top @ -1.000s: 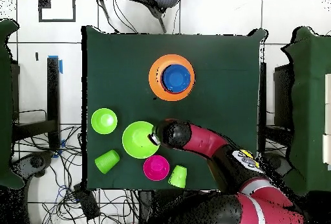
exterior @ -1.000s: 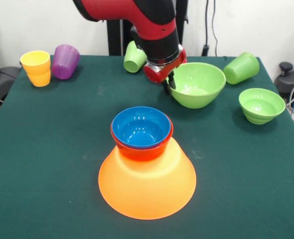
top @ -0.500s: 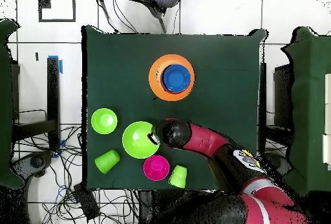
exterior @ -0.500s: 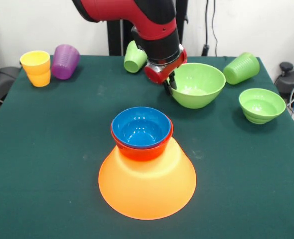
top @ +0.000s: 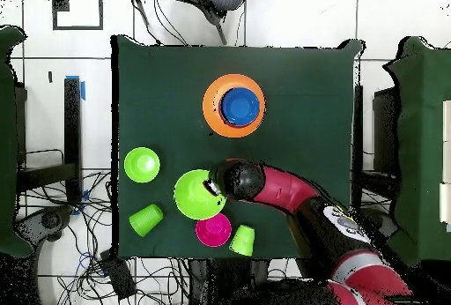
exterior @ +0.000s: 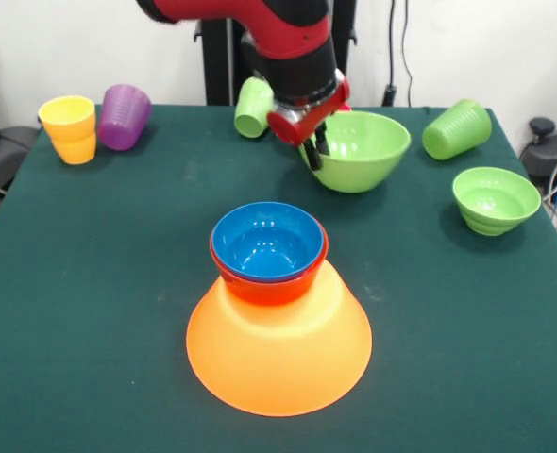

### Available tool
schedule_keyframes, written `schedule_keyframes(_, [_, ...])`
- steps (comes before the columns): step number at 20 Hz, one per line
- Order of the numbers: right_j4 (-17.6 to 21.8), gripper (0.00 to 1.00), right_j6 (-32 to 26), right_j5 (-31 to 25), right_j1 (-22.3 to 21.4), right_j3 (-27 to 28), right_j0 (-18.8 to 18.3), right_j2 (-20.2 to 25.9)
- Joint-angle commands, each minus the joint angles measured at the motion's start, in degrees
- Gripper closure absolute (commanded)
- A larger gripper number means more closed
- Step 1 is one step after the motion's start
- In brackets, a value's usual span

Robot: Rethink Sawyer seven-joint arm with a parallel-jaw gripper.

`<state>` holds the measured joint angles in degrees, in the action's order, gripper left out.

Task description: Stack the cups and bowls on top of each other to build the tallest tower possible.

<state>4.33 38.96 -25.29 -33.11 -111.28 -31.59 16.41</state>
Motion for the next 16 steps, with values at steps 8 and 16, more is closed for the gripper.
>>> schedule_keyframes(8, [0.4,1.00,-0.5,-27.1,-15.4,8.2,-2.3,6.1])
schedule_keyframes(16, [2.4,1.00,-1.5,-18.0,-14.0,12.1,-4.9,9.8])
